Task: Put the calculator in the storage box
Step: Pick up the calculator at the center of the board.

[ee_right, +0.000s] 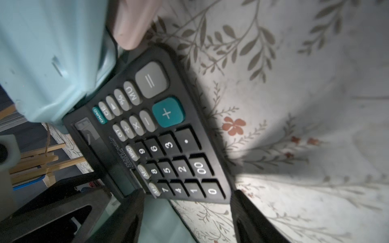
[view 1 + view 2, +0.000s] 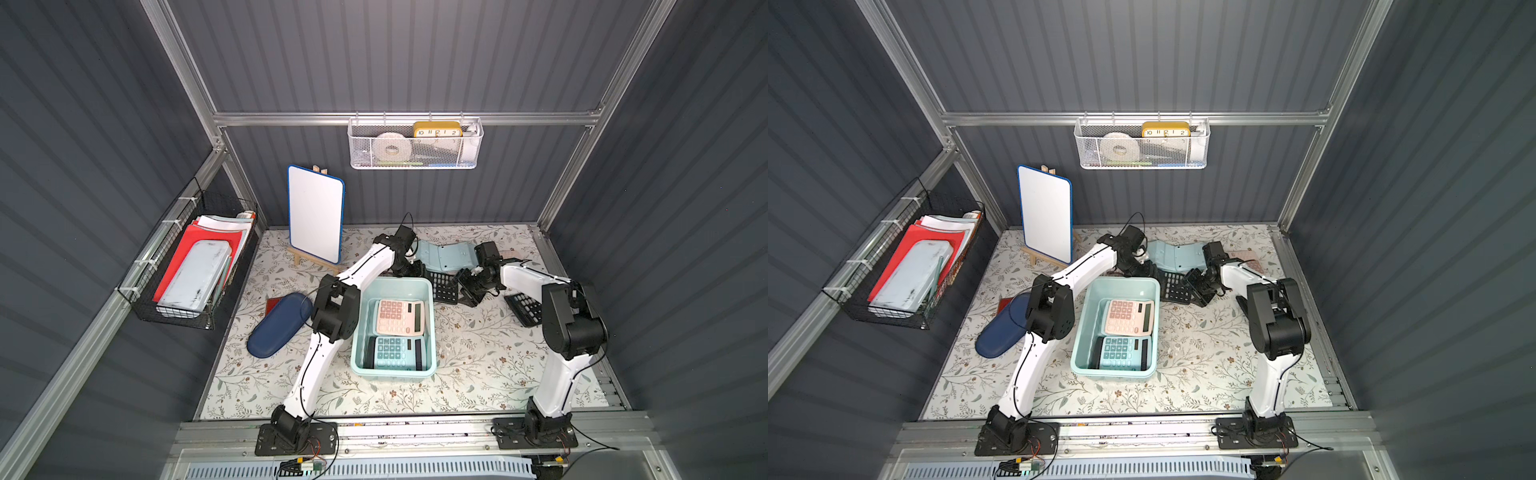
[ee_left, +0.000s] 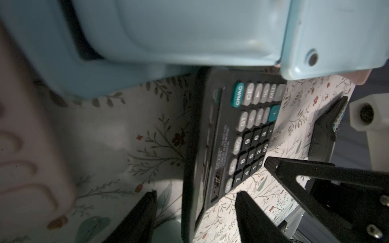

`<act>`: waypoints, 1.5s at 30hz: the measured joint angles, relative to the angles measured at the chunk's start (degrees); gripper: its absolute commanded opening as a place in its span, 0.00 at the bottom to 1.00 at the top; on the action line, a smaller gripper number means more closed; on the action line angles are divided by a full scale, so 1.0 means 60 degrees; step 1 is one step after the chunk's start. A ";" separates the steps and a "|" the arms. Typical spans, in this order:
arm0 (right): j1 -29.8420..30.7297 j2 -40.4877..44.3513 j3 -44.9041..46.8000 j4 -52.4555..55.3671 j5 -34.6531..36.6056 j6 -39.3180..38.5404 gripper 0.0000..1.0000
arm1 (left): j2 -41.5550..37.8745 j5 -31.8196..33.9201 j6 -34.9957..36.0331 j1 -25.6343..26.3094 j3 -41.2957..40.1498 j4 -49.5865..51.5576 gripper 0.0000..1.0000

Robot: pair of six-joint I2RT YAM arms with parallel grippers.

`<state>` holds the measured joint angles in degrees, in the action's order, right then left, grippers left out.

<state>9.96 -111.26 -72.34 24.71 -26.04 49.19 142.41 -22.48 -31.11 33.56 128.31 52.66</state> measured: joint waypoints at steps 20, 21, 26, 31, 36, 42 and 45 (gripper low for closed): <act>-0.0124 -0.0678 -0.0433 -0.0076 -0.1115 -0.0546 0.65 | 0.0058 -0.1096 -0.0189 -0.0146 0.0200 -0.0244 0.02; -0.0124 -0.0670 -0.0426 -0.0066 -0.1122 -0.0561 0.65 | 0.0047 -0.1075 -0.0200 -0.0142 0.0200 -0.0237 0.00; -0.0106 -0.0328 -0.0277 0.0076 -0.1122 -0.0630 0.65 | 0.0047 -0.1002 -0.0226 -0.0106 0.0452 -0.0073 0.00; -0.0080 0.0747 0.0084 0.0339 -0.1067 -0.0576 0.67 | 0.0033 -0.0885 -0.0208 -0.0069 0.1020 0.0055 0.00; -0.0051 0.2124 0.0572 0.0521 -0.0987 -0.0437 0.71 | -0.0029 -0.0681 -0.0168 -0.0073 0.1191 0.0131 0.00; -0.0080 0.3355 0.0958 0.0619 -0.0776 -0.0375 0.72 | -0.0135 -0.0419 -0.0131 -0.0076 0.1326 0.0299 0.00; -0.0153 0.3643 0.1140 0.0681 -0.0634 -0.0331 0.73 | -0.0280 -0.0302 -0.0095 -0.0084 0.1344 0.0317 0.00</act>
<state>9.04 -89.41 -65.49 28.80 -29.85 47.20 140.73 -24.29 -31.68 33.06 136.38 54.57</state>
